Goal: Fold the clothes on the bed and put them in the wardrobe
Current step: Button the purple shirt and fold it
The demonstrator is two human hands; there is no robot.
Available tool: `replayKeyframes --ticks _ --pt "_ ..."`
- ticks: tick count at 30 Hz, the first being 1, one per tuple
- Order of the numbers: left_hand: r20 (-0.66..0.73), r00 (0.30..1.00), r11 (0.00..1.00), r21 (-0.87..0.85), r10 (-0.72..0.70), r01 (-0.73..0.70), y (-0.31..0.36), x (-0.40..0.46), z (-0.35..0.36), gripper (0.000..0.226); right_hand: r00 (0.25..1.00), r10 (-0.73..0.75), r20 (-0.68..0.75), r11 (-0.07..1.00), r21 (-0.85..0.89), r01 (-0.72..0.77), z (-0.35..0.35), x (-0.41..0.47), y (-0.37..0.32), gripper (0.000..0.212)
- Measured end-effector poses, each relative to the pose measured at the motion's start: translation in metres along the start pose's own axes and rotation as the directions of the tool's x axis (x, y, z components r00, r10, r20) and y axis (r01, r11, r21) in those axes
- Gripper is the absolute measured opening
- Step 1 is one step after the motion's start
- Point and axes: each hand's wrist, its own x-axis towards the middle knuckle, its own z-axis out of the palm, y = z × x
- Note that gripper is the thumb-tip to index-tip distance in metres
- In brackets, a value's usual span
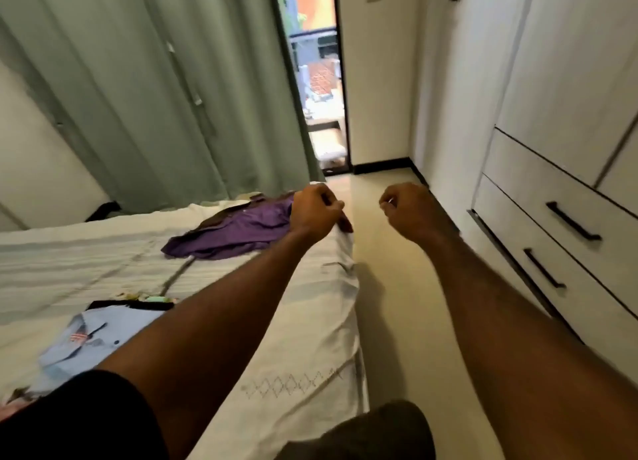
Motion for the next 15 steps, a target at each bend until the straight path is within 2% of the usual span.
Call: replayKeyframes --ticks 1,3,7,10,15 --pt "0.003 1.000 1.000 0.022 0.014 -0.014 0.005 0.004 -0.001 0.025 1.000 0.008 -0.026 1.000 -0.011 -0.008 -0.007 0.006 0.002 0.021" --pt "-0.056 0.998 0.999 0.030 0.026 -0.025 -0.002 0.021 -0.032 0.017 0.997 -0.078 -0.028 0.997 -0.018 0.077 -0.008 0.031 -0.030 0.019" --pt "-0.120 0.993 0.999 0.052 -0.001 0.007 -0.067 0.053 -0.081 0.017 0.975 -0.221 -0.035 0.975 -0.027 0.220 0.041 0.064 -0.097 0.017" --pt "-0.141 0.988 0.996 0.058 -0.061 0.070 -0.140 0.082 -0.089 0.023 0.975 -0.224 0.005 0.975 -0.001 0.224 0.116 0.081 -0.120 0.016" --pt "-0.177 0.972 0.988 -0.022 -0.151 0.150 -0.296 0.110 -0.074 0.020 0.982 -0.187 0.021 0.982 0.039 0.186 0.278 0.102 -0.133 0.015"
